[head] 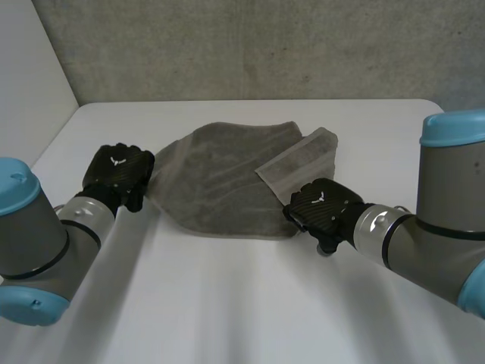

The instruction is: Fold the towel.

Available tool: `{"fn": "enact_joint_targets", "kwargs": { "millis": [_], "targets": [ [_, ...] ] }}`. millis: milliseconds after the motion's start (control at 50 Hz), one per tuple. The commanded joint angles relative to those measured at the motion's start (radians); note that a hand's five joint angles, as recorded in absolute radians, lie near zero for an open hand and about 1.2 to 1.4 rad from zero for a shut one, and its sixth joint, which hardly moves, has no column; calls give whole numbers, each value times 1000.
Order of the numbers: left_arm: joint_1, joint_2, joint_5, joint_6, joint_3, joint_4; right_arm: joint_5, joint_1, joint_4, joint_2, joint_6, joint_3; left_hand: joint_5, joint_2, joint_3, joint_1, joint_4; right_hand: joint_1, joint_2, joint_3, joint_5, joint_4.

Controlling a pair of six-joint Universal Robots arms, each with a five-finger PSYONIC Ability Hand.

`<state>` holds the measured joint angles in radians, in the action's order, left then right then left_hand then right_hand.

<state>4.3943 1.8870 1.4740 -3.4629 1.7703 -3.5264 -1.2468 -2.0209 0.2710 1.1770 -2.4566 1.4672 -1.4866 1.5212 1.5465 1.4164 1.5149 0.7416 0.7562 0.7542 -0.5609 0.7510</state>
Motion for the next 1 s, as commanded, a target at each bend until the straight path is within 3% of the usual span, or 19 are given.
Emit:
{"fn": "enact_joint_targets", "kwargs": {
  "millis": [20,80,220,320,460,640,840,880,1000],
  "targets": [
    [2,11,3,-1,-8,-2,-6,11,-72,-19,-56,4,265,-125,-150,-20,-119,-207,-222,-220,201,-217],
    [10,15,3,-4,-11,-2,-8,13,-130,1,-59,5,265,-125,-150,-20,-119,-416,-430,-428,409,-425],
    [40,14,2,-38,8,1,27,11,-168,0,1,-39,265,-125,-150,-20,-119,-413,-428,-425,407,-422],
    [45,14,2,-64,31,0,84,4,-188,-106,255,-114,265,-125,-150,-20,-119,-413,-428,-426,407,-422],
    [45,9,2,-64,34,1,75,-1,-187,-256,497,-212,265,-125,-150,-20,-119,-401,-416,-414,395,-411],
    [53,9,0,-64,32,0,75,-2,-191,-346,604,-242,265,-125,-150,-20,-119,-313,-328,-326,307,-323],
    [65,11,0,-64,31,-2,67,-2,-193,-390,619,-255,265,-125,-150,-20,-119,51,36,38,-57,41],
    [67,9,0,-64,29,-2,52,2,-203,-386,614,-260,265,-125,-150,-20,-119,618,603,605,-624,608],
    [65,9,0,-64,26,-2,-5,-1,-294,-367,590,-246,265,-125,-150,-20,-119,655,640,642,-661,645]
  ]
}}
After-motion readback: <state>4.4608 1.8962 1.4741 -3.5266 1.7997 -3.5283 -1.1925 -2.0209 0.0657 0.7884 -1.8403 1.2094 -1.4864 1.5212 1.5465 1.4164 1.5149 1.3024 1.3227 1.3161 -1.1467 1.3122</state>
